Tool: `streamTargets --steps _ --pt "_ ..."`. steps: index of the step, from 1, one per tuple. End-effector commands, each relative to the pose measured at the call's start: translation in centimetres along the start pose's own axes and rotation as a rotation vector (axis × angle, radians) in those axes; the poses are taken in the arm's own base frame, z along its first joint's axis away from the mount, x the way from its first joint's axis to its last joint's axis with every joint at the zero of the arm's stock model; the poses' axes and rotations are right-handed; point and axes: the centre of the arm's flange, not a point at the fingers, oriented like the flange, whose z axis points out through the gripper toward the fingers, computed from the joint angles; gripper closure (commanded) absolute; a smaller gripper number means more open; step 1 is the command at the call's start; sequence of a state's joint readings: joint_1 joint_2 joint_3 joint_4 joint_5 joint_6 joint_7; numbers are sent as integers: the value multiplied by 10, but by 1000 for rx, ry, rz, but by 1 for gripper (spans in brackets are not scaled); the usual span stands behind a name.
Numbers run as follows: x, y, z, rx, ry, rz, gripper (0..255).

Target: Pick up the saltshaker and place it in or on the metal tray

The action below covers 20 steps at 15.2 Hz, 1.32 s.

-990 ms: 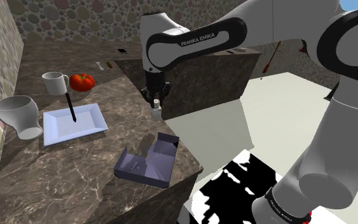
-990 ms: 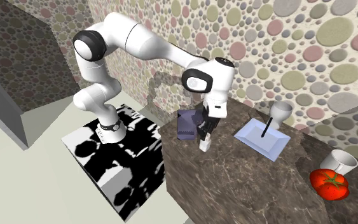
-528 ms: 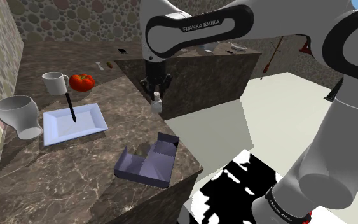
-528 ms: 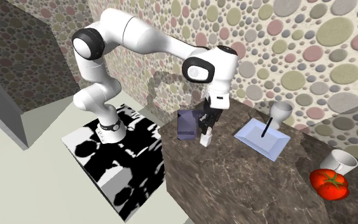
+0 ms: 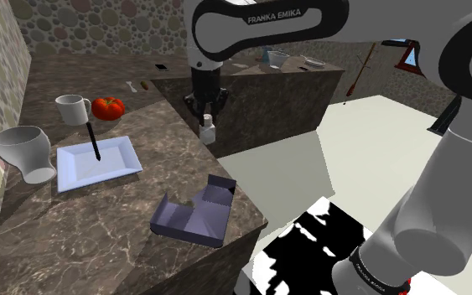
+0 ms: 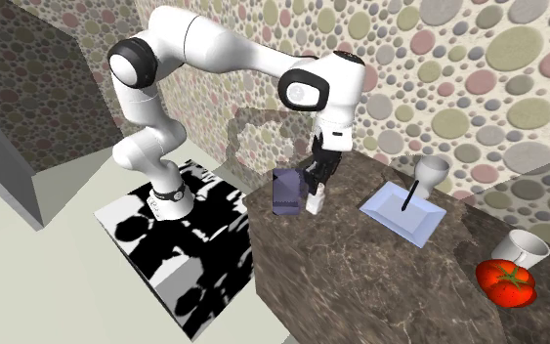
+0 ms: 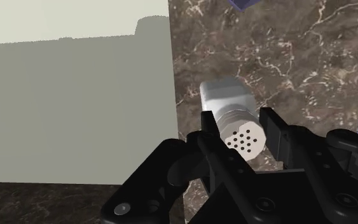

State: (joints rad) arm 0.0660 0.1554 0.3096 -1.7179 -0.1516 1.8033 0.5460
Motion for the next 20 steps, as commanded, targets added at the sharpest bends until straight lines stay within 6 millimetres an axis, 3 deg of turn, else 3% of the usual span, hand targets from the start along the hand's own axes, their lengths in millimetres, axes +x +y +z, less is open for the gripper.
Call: streamTargets --steps 1,13,20 --pt "-21 -12 -7 0 0 0 255" --pt "-157 -87 -48 0 0 0 255" --pt "-157 -92 -12 0 0 0 255"
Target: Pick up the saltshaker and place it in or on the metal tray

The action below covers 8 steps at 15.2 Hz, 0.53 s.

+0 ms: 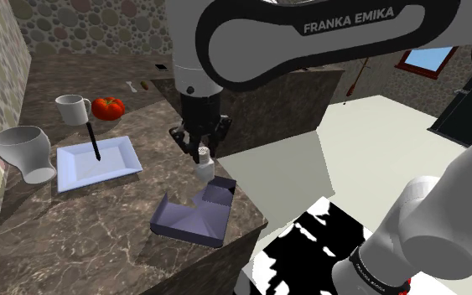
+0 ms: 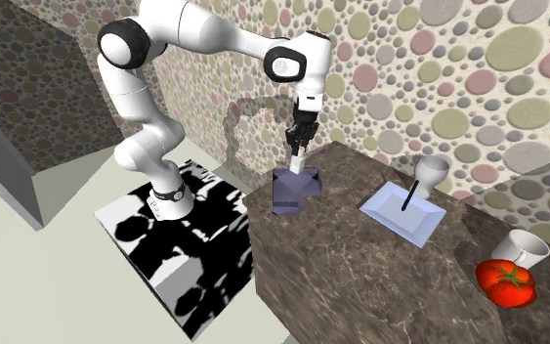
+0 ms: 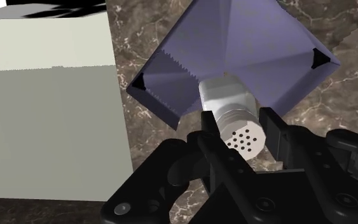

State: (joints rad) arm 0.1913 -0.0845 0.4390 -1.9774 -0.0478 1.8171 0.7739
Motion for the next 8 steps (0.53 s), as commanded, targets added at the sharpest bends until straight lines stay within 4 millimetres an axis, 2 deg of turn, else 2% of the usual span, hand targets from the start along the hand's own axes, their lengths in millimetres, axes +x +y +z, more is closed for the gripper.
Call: streamTargets --steps 1,8 --pt "-1 -2 9 0 0 0 255" --pt "-1 -6 46 0 0 0 255"
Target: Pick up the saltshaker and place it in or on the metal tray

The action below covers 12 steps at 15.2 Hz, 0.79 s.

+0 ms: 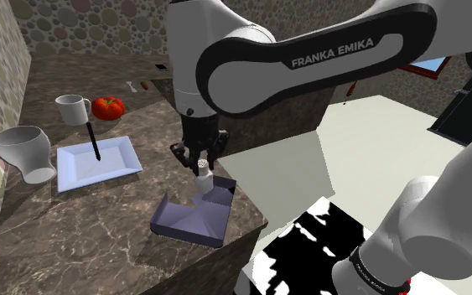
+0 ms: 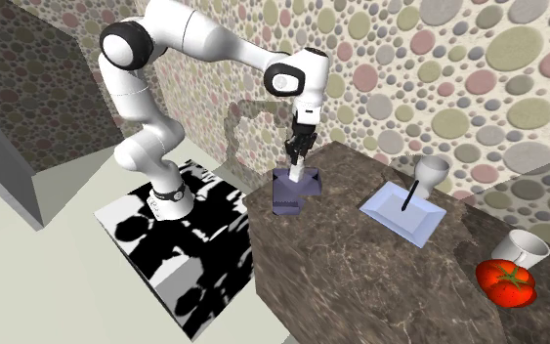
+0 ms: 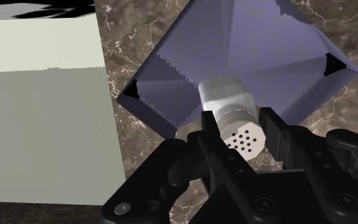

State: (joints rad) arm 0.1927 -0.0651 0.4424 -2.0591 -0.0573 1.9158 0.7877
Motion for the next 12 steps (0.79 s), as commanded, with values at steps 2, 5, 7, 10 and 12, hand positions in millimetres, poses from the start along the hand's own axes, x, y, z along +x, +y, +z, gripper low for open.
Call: streamTargets --steps 2,5,7,10,12 --pt "0 -3 17 0 0 0 255" --pt "0 -5 33 0 0 0 255" --pt "0 -5 38 0 0 0 255" --pt "0 -5 38 0 0 0 255" --pt "0 -5 38 0 0 0 255"
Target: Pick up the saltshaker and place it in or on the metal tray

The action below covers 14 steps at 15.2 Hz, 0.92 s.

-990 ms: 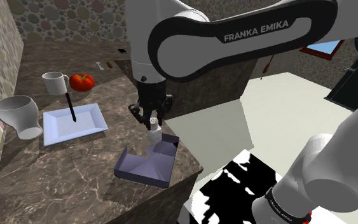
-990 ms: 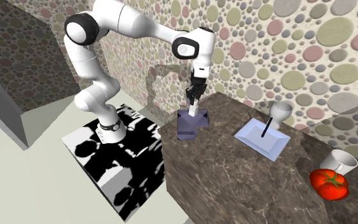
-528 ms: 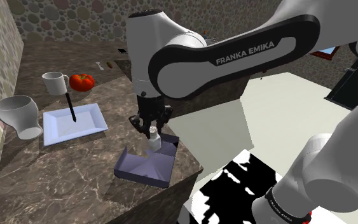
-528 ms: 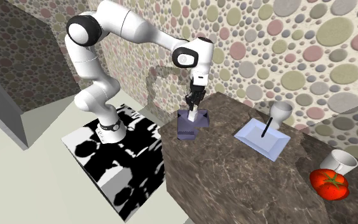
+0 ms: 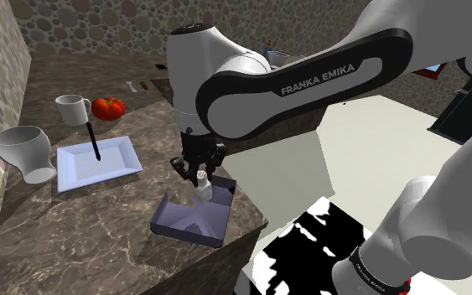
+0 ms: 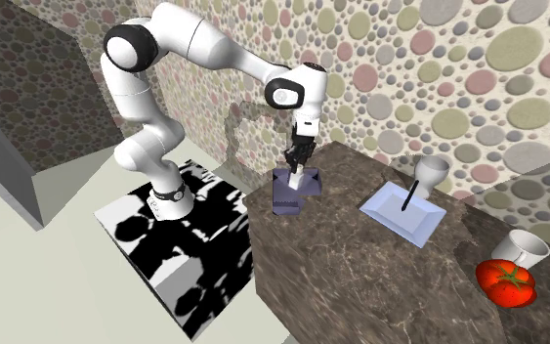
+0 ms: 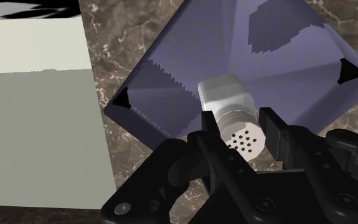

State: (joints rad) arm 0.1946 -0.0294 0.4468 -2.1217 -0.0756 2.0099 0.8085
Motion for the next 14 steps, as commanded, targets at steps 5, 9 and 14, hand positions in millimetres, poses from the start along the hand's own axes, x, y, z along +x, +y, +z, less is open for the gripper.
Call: streamTargets --steps 5,9,14 --pt "0 0 0 0 0 0 0" --pt "0 0 -26 0 0 0 0" --pt "0 0 -50 0 0 0 0"
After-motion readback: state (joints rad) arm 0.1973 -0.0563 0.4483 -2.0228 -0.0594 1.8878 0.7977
